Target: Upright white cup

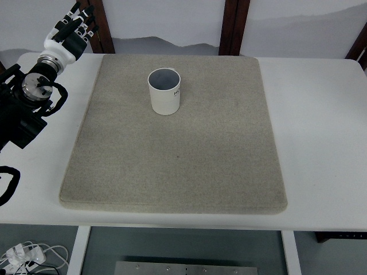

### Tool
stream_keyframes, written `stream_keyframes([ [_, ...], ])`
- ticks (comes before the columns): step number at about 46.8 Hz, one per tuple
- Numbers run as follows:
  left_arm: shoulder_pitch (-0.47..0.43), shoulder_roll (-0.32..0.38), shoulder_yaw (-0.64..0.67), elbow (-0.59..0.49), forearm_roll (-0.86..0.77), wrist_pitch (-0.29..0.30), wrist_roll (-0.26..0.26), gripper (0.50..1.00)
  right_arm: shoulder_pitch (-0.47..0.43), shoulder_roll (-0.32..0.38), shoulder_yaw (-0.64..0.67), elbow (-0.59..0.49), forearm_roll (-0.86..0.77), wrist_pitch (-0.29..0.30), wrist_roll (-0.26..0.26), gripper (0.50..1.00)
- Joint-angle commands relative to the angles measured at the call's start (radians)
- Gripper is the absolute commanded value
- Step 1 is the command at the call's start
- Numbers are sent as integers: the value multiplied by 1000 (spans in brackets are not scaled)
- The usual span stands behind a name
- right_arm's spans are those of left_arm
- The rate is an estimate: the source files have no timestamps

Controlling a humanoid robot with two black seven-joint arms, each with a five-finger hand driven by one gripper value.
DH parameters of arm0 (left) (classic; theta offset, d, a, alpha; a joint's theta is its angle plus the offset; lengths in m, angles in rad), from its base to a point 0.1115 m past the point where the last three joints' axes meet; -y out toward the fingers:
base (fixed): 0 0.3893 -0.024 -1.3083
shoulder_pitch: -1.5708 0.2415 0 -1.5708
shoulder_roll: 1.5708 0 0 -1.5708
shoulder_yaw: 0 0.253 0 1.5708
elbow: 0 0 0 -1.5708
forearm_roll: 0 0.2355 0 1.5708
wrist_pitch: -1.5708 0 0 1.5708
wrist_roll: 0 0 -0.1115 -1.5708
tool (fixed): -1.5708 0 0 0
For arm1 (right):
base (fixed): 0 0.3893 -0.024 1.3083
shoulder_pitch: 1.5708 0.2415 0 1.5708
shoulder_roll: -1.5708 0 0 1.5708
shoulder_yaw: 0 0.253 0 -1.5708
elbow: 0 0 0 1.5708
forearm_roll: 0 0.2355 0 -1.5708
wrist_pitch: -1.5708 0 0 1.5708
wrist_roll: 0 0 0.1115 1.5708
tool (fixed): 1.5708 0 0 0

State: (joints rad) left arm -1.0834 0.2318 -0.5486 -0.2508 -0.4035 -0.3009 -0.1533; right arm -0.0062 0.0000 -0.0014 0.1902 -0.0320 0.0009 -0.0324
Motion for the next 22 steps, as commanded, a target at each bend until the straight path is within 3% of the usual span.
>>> stream_keyframes([
  [1, -4, -3, -1, -1, -5, 20, 0, 996, 0, 0, 1, 0, 0, 1, -1, 952],
  [22, -4, -45, -13, 1, -8, 52, -2, 996, -5, 0, -2, 0, -2, 1, -3, 952],
])
